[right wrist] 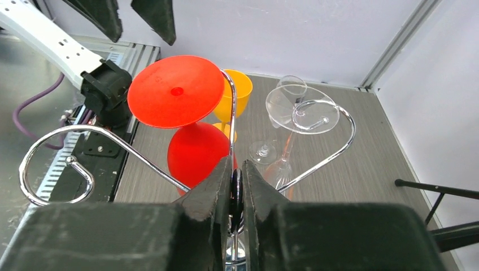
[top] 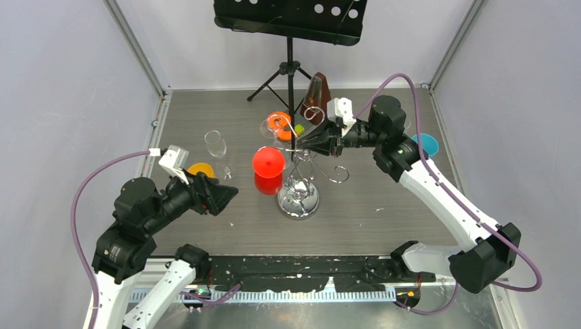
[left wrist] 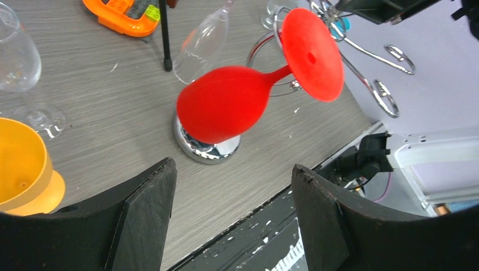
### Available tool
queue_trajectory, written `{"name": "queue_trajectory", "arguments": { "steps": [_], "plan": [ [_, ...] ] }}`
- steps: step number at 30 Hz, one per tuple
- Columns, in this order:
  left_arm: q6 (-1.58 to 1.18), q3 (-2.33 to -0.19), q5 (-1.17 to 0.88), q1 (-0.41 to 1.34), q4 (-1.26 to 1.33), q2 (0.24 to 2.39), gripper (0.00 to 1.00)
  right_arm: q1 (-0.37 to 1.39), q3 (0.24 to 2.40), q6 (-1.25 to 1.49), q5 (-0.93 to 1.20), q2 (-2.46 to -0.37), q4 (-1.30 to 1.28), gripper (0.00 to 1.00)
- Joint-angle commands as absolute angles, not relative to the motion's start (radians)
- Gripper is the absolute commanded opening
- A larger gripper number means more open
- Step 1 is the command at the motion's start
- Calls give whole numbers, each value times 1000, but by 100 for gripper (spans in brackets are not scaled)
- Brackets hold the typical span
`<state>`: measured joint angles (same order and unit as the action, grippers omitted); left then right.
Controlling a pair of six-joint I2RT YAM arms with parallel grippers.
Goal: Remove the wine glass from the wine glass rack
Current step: Adjust the wine rack at the center of the board.
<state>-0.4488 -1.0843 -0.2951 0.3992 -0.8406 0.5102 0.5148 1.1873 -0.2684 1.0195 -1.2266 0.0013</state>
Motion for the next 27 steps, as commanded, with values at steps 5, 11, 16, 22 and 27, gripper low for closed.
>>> {"name": "queue_trajectory", "arguments": {
  "steps": [5, 11, 16, 22, 27],
  "plan": [
    [-499, -1112, -350, 402, -766, 523, 73, 506, 1165, -237, 949, -1205, 126, 27],
    [-505, -1122, -350, 402, -758, 534, 73, 507, 1175, -207, 870, -1178, 154, 38],
    [-514, -1133, -345, 402, -745, 544, 73, 506, 1166, -182, 781, -1114, 161, 52],
    [-551, -1124, -345, 402, -698, 558, 77, 506, 1164, -125, 677, -1023, 112, 67],
    [-597, -1110, -390, 402, -639, 579, 78, 506, 1151, -20, 609, -959, 44, 75]
  ]
}}
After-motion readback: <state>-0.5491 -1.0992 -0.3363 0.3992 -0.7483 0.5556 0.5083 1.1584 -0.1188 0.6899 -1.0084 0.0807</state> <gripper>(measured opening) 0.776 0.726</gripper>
